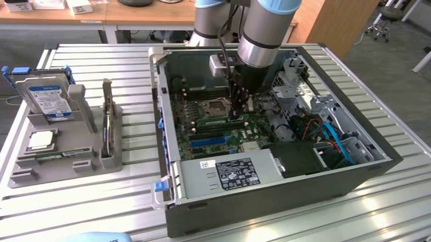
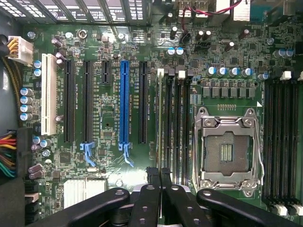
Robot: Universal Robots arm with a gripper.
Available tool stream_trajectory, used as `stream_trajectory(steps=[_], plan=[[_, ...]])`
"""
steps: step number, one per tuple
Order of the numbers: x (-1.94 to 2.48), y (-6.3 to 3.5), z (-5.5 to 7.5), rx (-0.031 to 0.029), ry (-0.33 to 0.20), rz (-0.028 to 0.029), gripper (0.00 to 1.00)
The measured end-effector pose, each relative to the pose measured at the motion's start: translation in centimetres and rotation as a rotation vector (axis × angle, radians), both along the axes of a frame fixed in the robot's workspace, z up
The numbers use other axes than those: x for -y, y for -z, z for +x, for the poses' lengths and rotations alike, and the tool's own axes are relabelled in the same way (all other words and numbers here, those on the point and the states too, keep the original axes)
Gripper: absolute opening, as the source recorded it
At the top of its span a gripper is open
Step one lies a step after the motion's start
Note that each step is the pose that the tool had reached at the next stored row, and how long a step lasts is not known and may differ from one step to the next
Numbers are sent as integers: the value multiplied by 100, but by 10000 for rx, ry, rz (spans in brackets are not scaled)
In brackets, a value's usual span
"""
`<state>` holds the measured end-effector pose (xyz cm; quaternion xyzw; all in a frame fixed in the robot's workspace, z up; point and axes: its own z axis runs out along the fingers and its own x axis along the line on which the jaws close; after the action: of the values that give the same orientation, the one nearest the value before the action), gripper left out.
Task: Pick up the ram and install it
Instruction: 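Insert the ram into the slot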
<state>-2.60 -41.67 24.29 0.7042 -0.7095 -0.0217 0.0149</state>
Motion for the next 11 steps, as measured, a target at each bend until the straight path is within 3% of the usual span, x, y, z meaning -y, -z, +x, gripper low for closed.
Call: stream_trajectory(steps=[11], plan=[[-16,31,-1,1,-1,2,12]])
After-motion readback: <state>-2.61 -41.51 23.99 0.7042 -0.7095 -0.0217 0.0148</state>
